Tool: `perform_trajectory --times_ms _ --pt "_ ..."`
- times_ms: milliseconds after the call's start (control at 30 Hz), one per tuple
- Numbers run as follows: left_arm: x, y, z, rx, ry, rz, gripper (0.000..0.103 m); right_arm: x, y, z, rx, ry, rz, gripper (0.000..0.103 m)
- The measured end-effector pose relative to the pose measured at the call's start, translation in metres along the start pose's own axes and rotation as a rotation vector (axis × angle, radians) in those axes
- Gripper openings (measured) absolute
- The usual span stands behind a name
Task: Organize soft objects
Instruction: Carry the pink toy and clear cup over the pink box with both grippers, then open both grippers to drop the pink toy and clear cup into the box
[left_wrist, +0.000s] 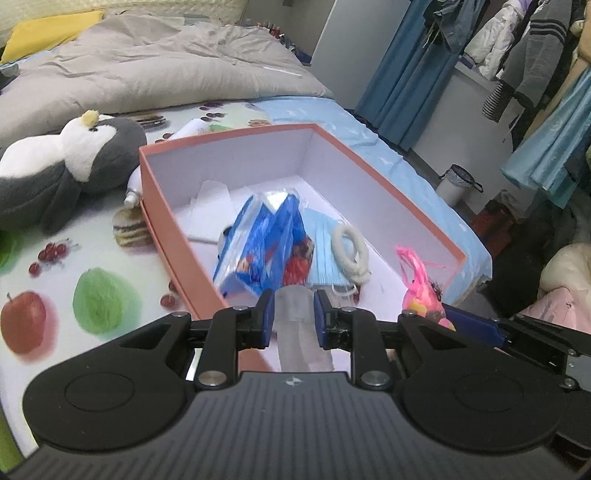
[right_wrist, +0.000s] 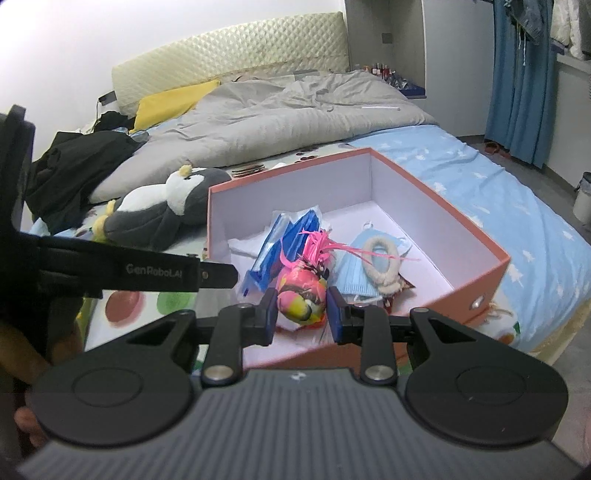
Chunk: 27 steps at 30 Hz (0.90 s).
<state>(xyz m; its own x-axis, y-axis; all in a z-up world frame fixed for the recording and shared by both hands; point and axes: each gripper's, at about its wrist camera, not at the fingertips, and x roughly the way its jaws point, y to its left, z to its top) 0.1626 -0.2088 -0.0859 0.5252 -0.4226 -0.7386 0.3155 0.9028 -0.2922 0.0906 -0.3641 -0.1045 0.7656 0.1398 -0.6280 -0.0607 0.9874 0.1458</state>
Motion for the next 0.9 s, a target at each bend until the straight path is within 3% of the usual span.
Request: perform_trajectory --times_ms 600,900 --pt "0.104 0.041 0.112 -0.020 0.042 0.032 0.027 0.125 -0.036 0.091 -0.004 0.069 0.016 0.032" --pt "0.155 0.066 0.134 -0.049 0.100 0.045 0.027 0.195 -0.045 0.104 0.024 0.153 0.020 0.032"
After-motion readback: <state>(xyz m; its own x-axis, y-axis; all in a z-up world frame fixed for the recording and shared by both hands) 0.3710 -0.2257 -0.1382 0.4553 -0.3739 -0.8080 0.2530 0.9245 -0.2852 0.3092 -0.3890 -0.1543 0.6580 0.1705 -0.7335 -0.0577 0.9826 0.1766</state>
